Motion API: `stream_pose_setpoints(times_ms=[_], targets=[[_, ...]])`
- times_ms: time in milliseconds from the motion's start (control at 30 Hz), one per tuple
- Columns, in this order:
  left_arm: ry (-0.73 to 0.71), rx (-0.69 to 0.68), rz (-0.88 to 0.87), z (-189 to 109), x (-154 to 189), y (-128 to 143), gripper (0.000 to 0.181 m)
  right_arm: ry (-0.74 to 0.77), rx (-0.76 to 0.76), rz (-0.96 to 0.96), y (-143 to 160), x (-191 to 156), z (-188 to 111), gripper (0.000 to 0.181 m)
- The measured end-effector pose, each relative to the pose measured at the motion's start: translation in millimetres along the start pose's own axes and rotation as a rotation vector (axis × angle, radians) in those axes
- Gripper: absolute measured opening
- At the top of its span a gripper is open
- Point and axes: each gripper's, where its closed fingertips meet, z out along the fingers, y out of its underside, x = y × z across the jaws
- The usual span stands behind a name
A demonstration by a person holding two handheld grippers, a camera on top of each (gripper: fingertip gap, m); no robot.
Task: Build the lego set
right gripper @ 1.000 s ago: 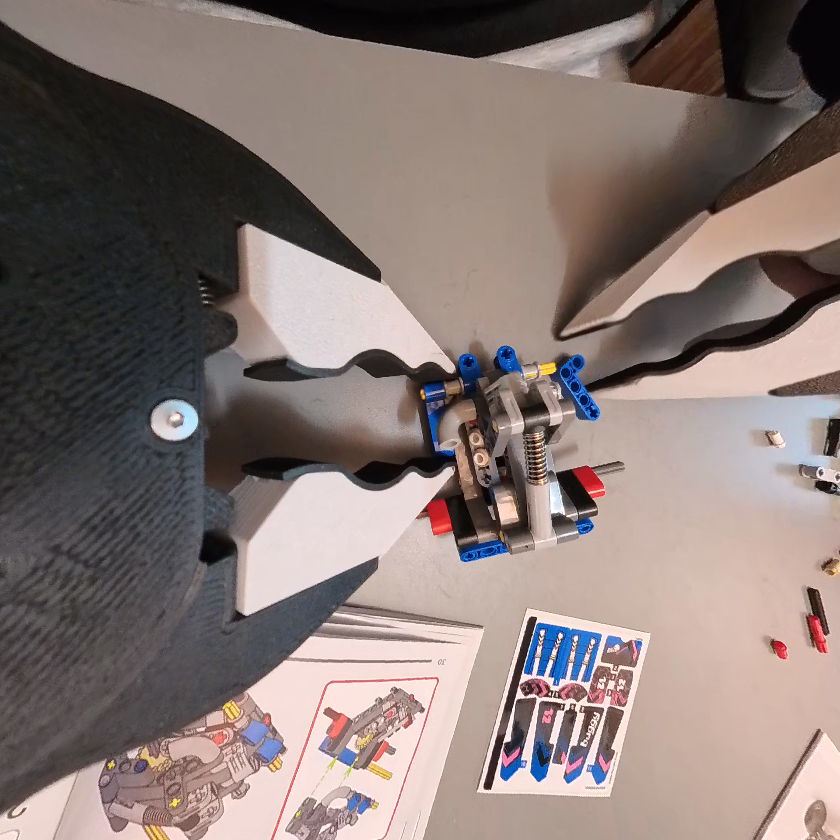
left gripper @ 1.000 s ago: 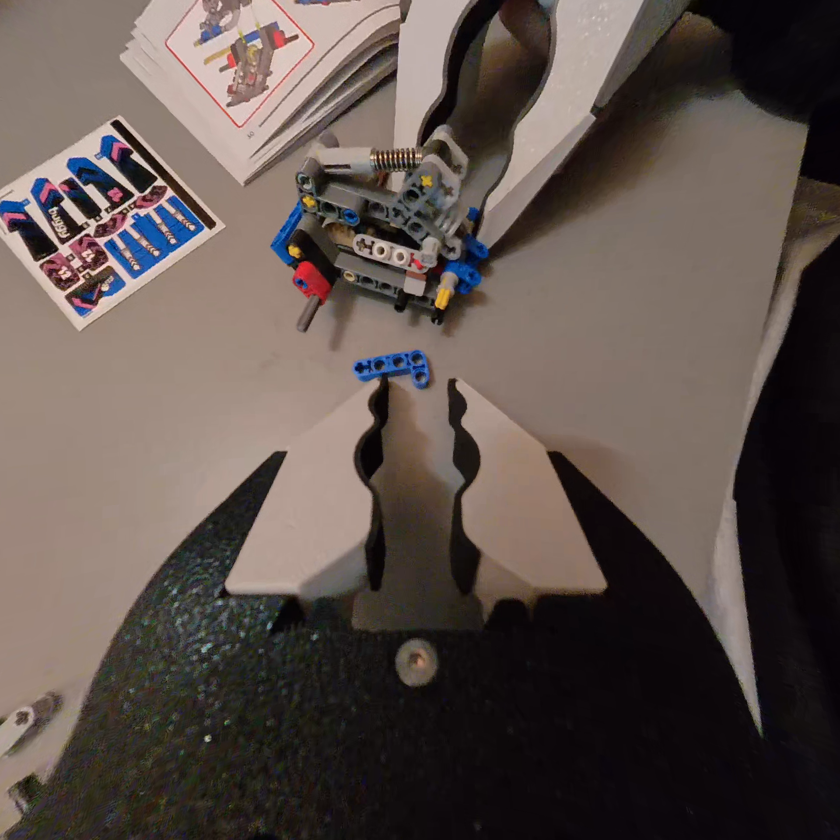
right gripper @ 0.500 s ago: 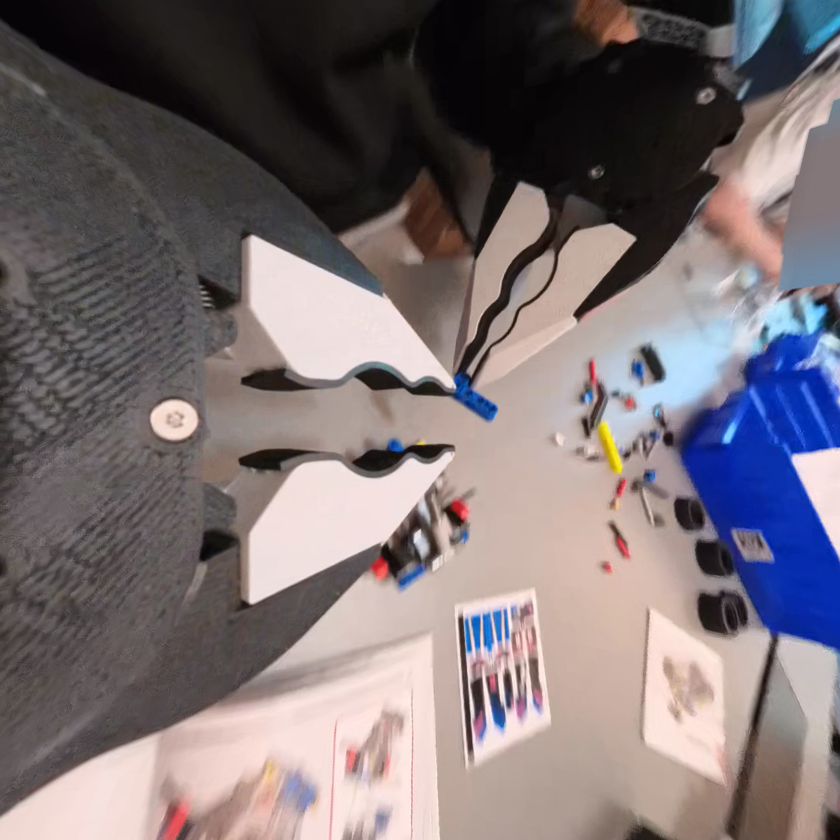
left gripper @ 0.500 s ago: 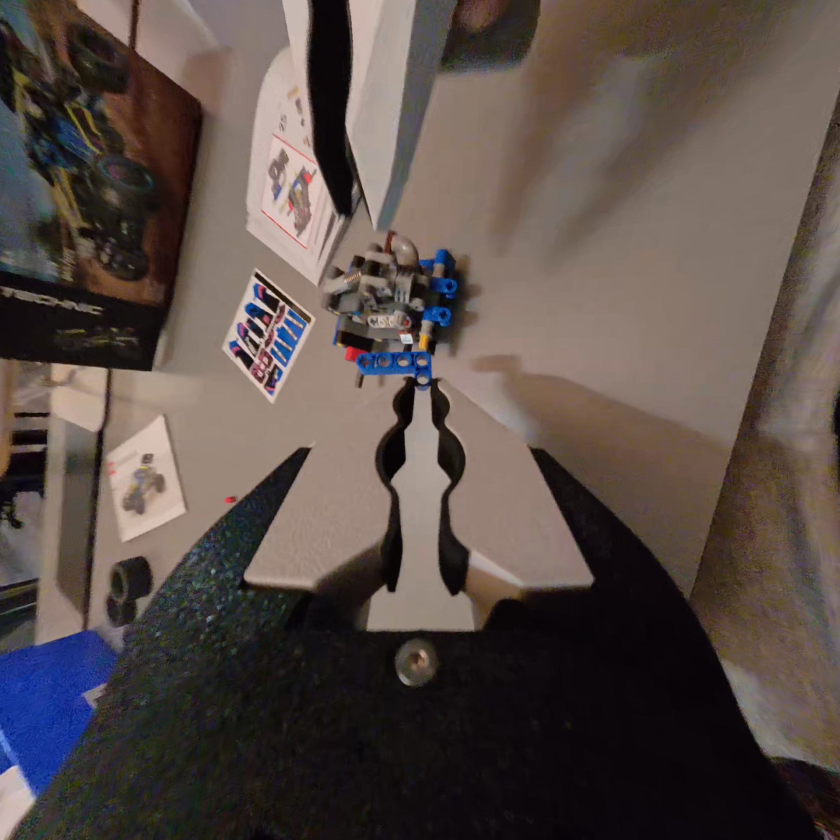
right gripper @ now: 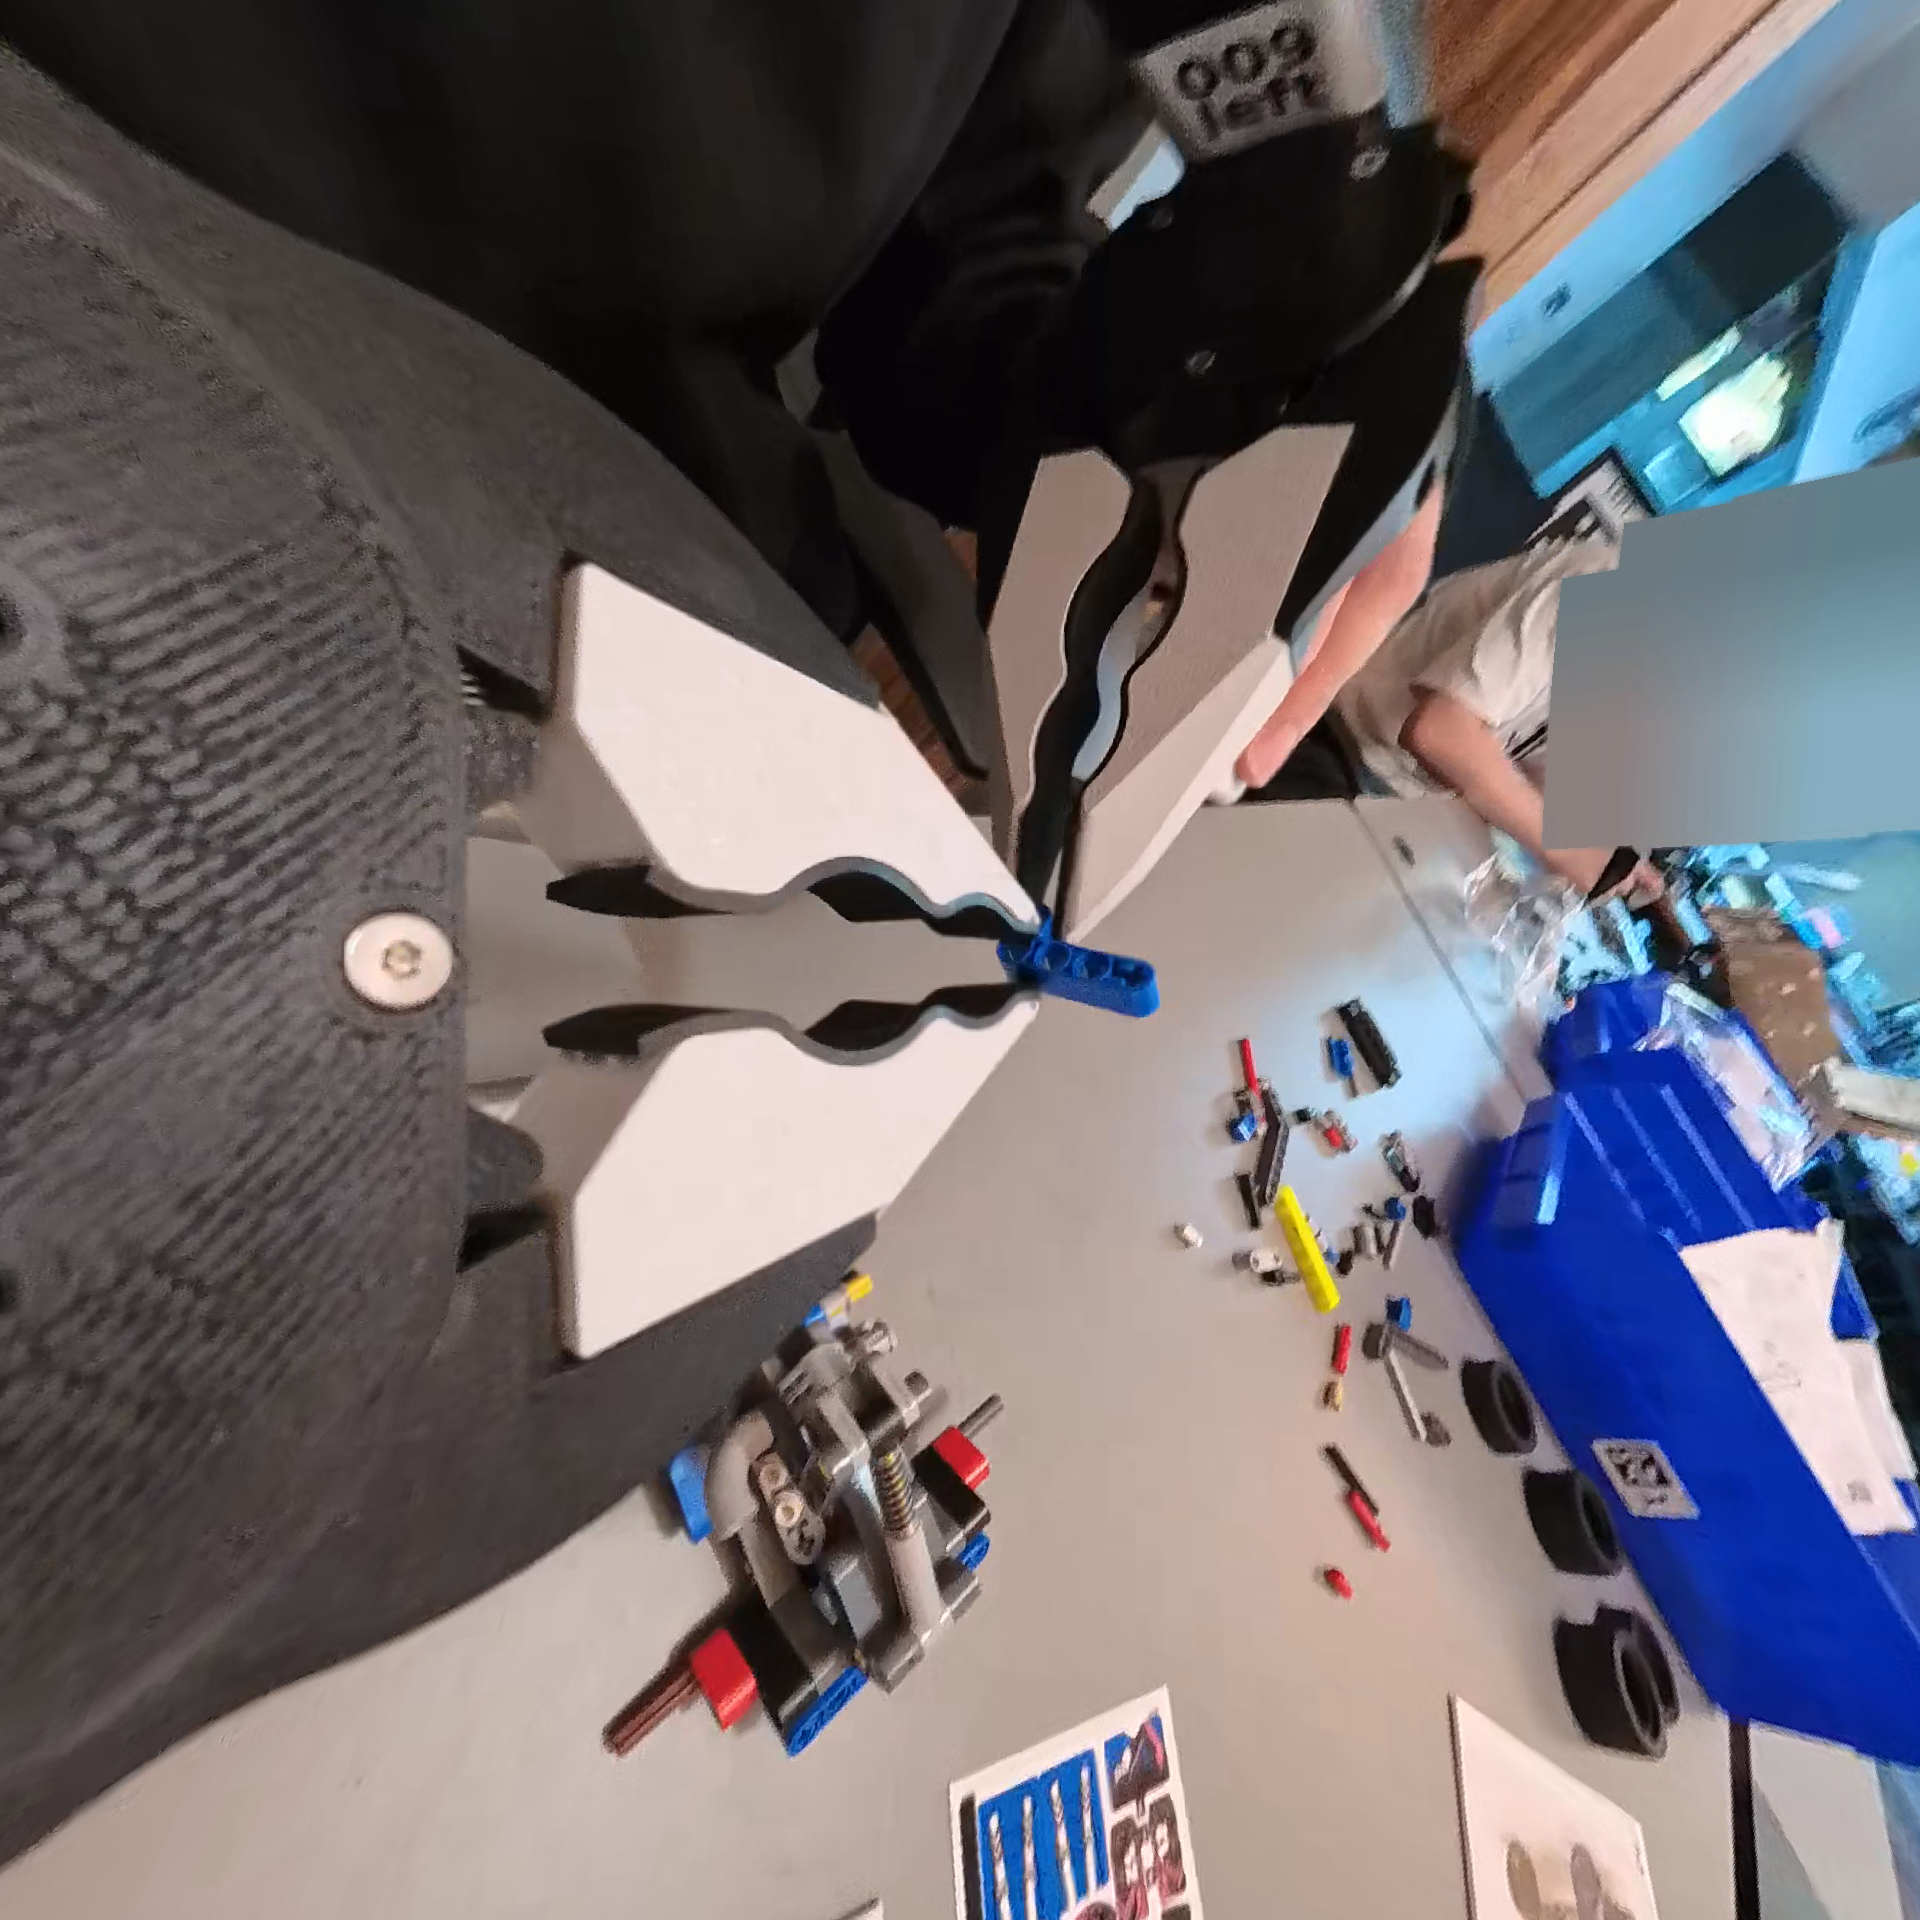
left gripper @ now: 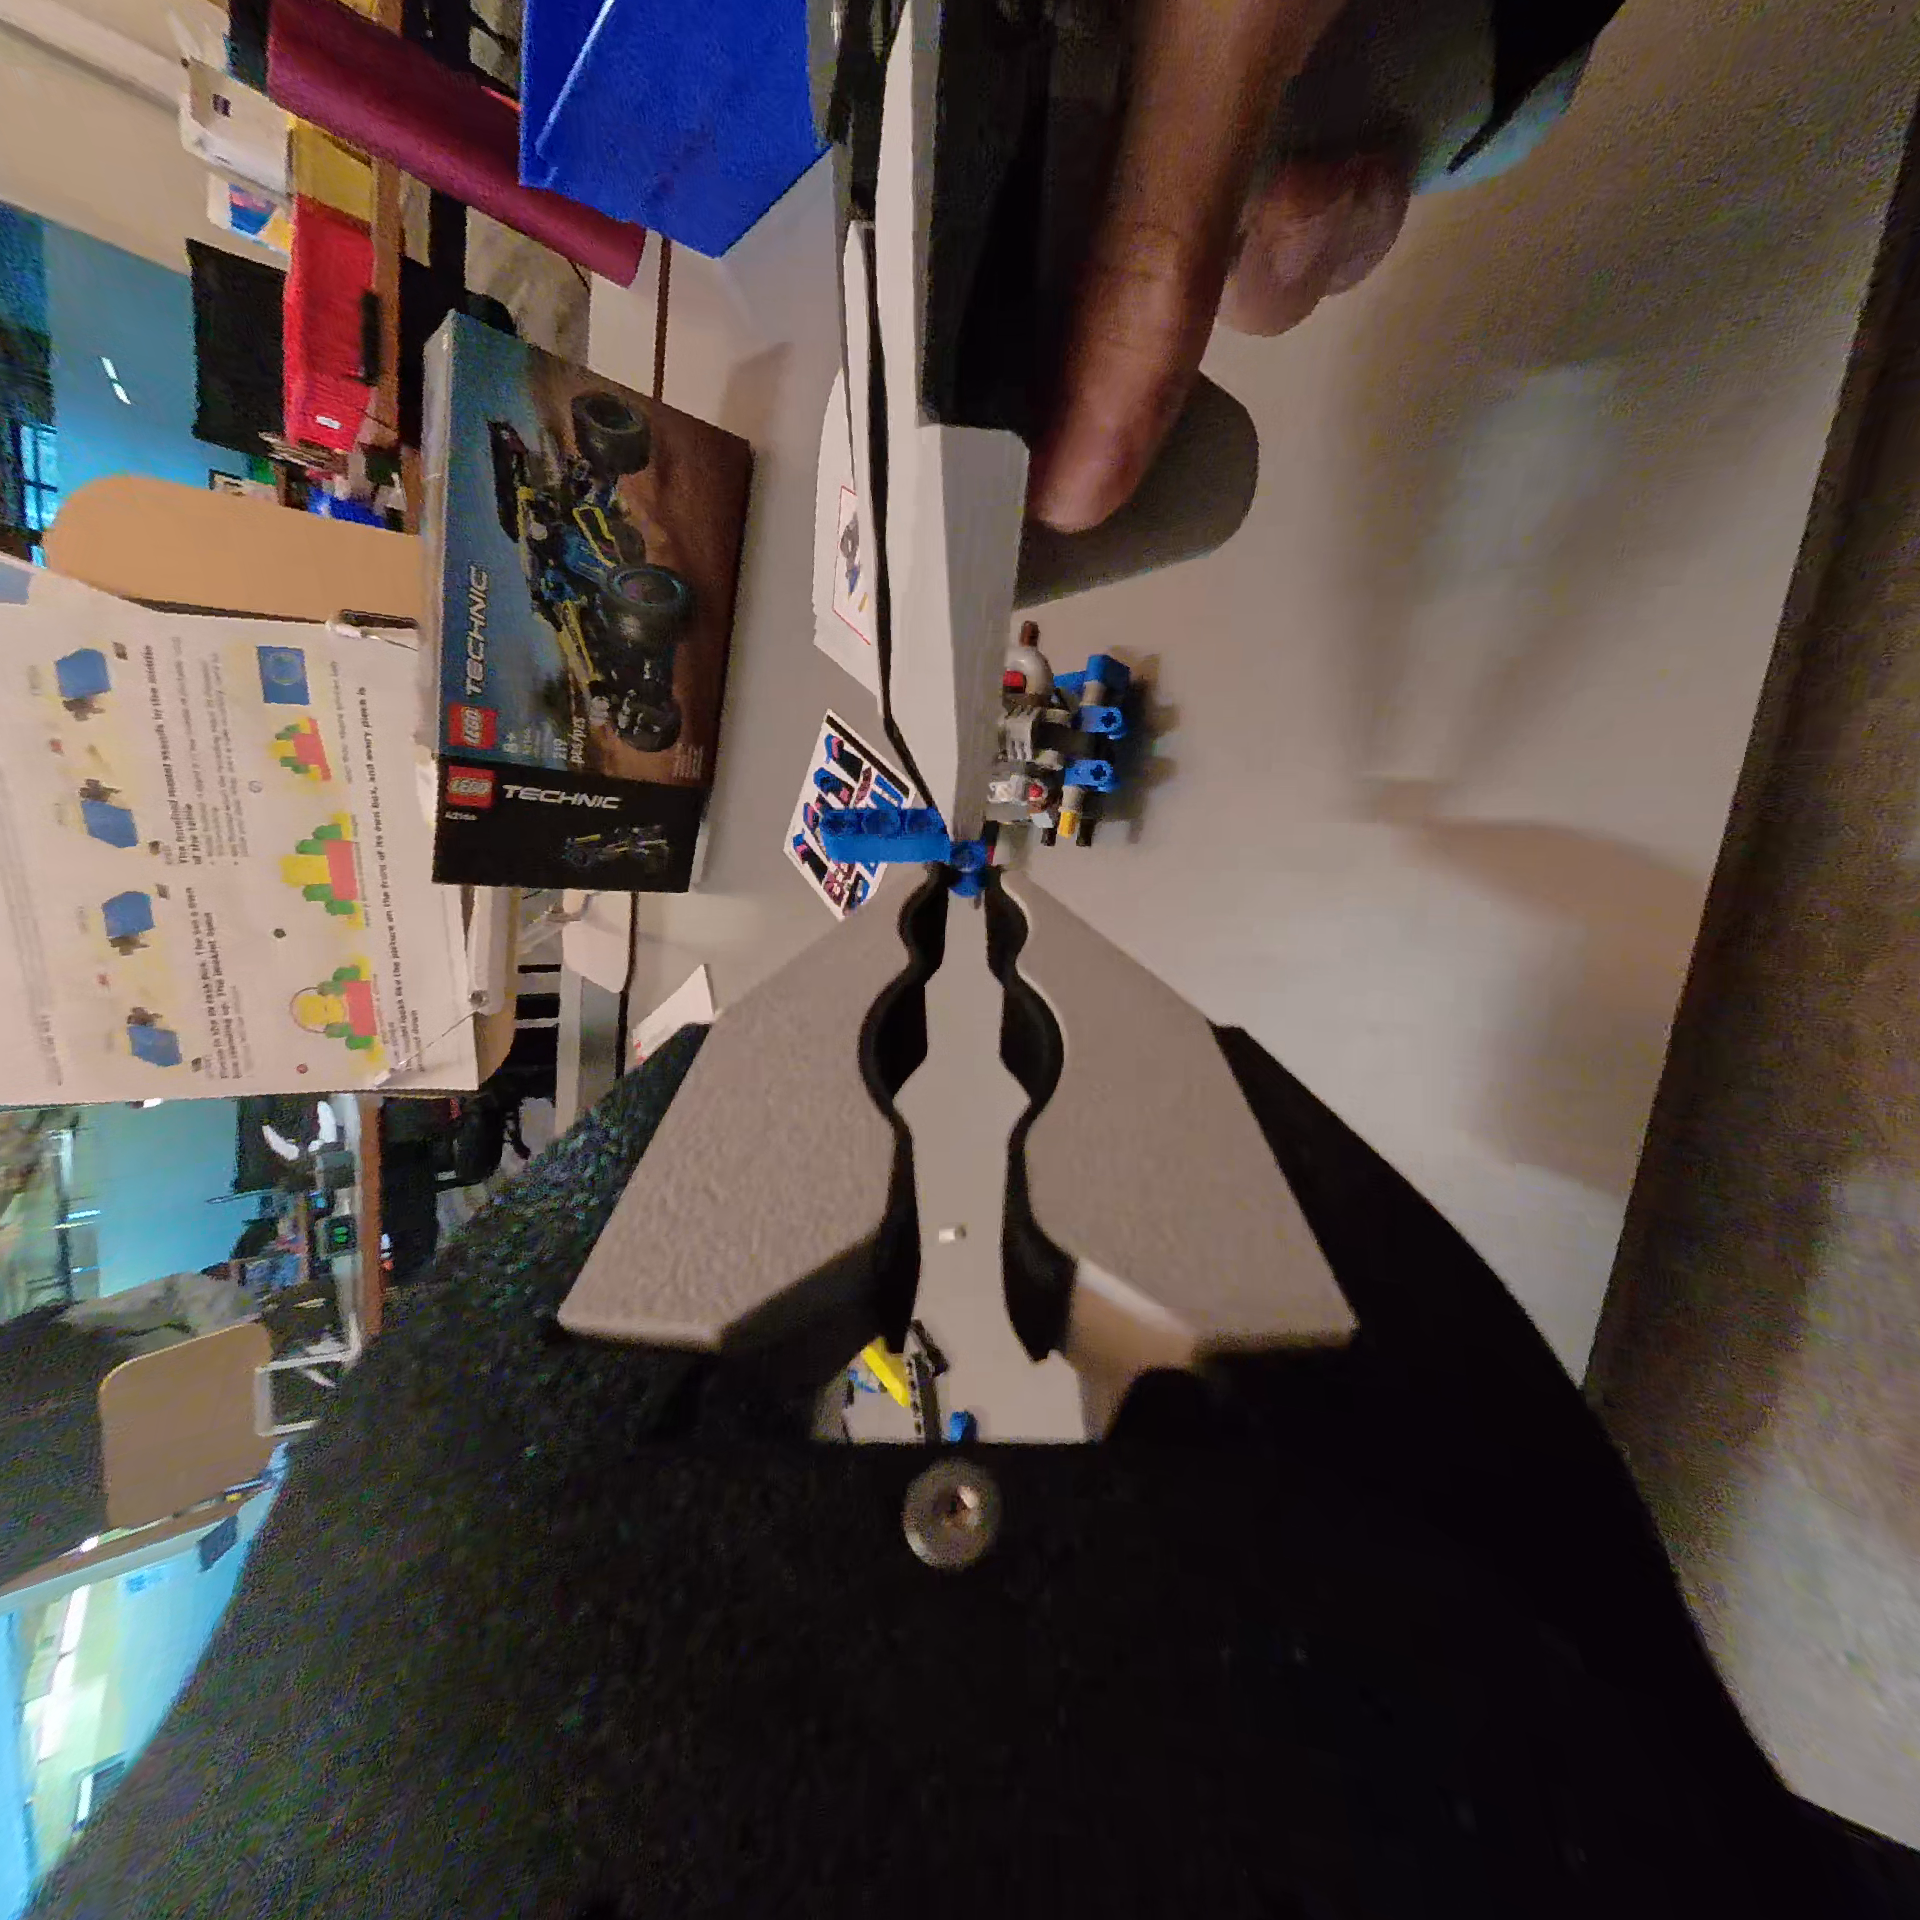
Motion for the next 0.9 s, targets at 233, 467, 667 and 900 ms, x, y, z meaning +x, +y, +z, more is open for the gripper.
stream_pose_setpoints(times_ms=[233, 467, 667, 900], targets=[[-0.038, 0.109, 0.003, -11, -5, -8, 0.004, -0.088, 0.104, 0.008, -8, -10, -5, 0.008], [-0.031, 0.064, 0.066, -13, -5, -6, 0.003, -0.04, 0.102, -0.031, -8, -8, -3, 0.016], [-0.027, 0.066, 0.081, -11, -5, -6, 0.004, -0.046, 0.112, -0.118, -8, -9, -2, 0.005], [0.022, 0.29, -0.108, -17, -10, -18, 0.004, -0.209, 0.215, 0.056, -17, -15, -10, 0.0]])
